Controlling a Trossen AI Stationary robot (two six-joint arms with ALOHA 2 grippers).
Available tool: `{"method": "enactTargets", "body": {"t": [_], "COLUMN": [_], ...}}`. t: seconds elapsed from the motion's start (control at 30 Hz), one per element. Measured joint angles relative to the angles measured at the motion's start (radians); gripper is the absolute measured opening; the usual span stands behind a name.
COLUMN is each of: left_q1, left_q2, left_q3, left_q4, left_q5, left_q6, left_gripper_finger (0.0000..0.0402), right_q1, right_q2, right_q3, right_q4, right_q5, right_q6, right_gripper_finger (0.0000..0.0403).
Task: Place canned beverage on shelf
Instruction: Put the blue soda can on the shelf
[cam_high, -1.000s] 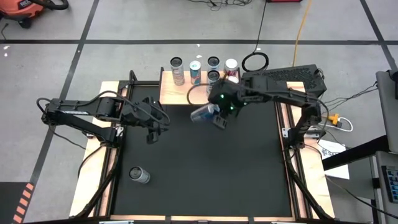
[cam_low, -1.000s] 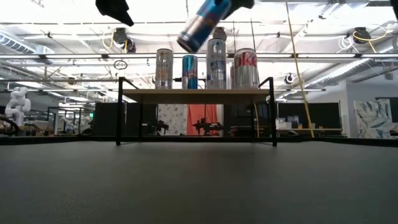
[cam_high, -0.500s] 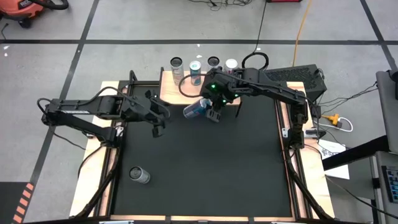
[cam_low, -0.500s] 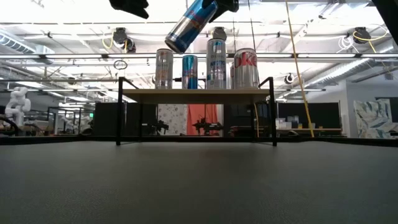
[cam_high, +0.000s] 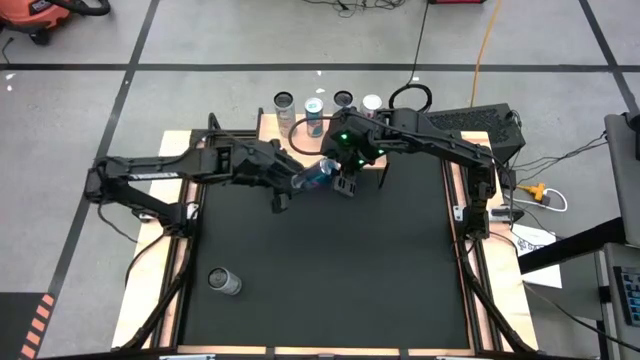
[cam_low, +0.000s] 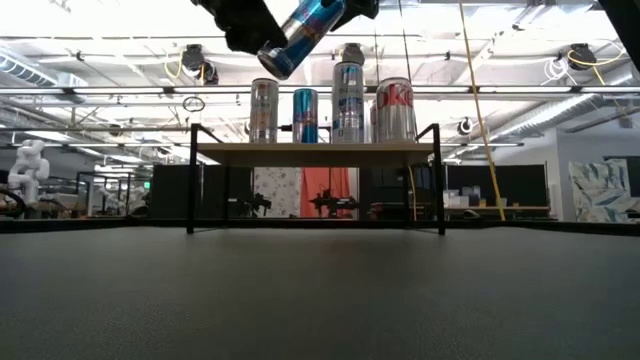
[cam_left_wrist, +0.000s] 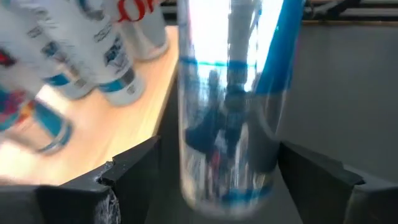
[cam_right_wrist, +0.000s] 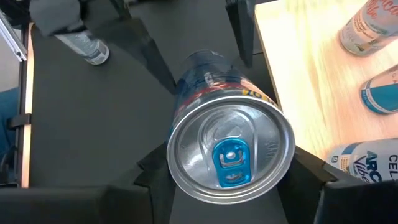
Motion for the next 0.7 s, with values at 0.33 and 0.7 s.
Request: {"method": "enactTargets", "body": {"t": [0.33,0.7], "left_q1": [0.018,0.017], "left_q2": [0.05,0.05], "left_q3": [0.0,0.0], "left_q4": [0.121,0.159], "left_q5": [0.099,0.134], "left_q6": [0.056,0.082], "left_gripper_finger": [0.0316,0.0265], "right_q1": [-0.001,0.0], "right_q2": [0.0,0.0], "right_q3": [0.0,0.0], "right_q4": [-0.017,-0.027], "right_q5": [-0.001,-0.005], "right_q6": [0.006,0.027], "right_gripper_finger": [0.0194,0.0194]}}
